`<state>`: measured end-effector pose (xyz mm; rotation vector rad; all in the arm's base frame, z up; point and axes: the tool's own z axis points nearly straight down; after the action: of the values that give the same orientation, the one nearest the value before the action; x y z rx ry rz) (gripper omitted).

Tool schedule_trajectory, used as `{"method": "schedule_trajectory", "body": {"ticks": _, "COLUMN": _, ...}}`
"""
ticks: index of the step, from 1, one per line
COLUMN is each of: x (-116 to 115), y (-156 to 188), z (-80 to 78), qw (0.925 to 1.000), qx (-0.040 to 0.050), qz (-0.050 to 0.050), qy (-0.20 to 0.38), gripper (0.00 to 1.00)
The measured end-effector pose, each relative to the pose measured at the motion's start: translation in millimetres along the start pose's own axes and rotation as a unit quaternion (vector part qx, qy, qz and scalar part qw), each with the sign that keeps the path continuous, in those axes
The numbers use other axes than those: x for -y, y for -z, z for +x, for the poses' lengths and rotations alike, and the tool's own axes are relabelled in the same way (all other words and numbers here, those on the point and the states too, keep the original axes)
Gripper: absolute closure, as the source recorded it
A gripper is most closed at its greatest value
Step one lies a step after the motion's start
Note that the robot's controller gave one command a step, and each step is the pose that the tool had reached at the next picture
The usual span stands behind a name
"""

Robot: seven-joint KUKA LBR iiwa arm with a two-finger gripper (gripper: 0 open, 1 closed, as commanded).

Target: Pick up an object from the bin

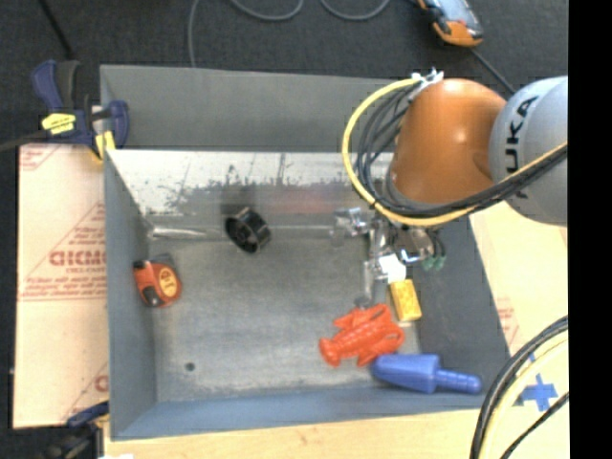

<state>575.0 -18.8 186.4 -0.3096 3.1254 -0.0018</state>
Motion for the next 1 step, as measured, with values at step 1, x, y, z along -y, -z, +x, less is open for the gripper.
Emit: {"method": "schedule_trajectory", "body": {"ticks": 1, "x": 18.4, "y": -1.9, "z": 33.7, "qw": 0.9999, "qx": 0.0021, "qz": 0.000, "qy": 0.014, "gripper": 0.00}}
